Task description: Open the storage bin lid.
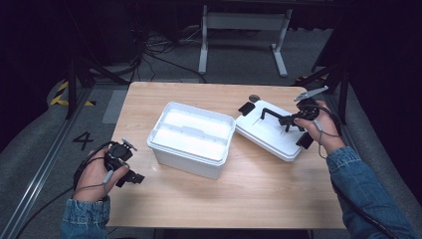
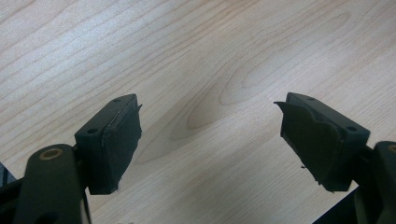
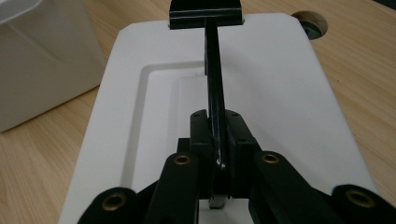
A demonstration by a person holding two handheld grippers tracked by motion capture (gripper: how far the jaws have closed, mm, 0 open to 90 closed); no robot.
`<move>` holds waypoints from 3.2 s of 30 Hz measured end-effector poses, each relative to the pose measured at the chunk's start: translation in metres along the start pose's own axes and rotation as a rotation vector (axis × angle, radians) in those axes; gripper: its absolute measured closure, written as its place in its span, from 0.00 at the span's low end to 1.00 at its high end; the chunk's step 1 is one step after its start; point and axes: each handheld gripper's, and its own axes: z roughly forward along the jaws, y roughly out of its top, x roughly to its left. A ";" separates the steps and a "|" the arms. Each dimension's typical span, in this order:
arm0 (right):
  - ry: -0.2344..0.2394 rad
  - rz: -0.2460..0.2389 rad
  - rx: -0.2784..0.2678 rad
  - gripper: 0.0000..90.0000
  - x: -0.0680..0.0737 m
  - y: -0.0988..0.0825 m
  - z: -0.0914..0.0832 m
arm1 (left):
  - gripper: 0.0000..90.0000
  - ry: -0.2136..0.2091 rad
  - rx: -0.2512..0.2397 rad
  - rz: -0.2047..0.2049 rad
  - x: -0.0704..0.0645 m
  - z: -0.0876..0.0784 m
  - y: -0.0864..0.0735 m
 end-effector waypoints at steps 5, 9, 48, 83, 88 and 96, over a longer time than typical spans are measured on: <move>0.009 0.006 -0.003 0.94 -0.004 -0.013 0.007 | 0.23 -0.004 0.005 -0.005 -0.001 0.001 0.000; 0.012 0.009 -0.002 0.94 -0.006 -0.020 0.010 | 0.23 -0.003 0.005 -0.004 -0.001 0.002 0.001; 0.020 0.120 -0.018 0.64 -0.019 -0.051 0.024 | 0.22 0.000 0.004 -0.005 0.000 0.003 -0.001; 0.101 -0.096 -0.131 0.54 0.088 -0.032 -0.038 | 0.21 0.006 -0.045 0.013 -0.015 -0.009 -0.029; 0.110 -0.116 -0.126 0.53 0.103 -0.043 -0.032 | 0.21 0.005 -0.042 0.014 -0.015 -0.007 -0.027; 0.156 -0.148 -0.128 0.53 0.128 -0.058 -0.011 | 0.21 -0.007 -0.026 0.035 -0.016 -0.003 -0.023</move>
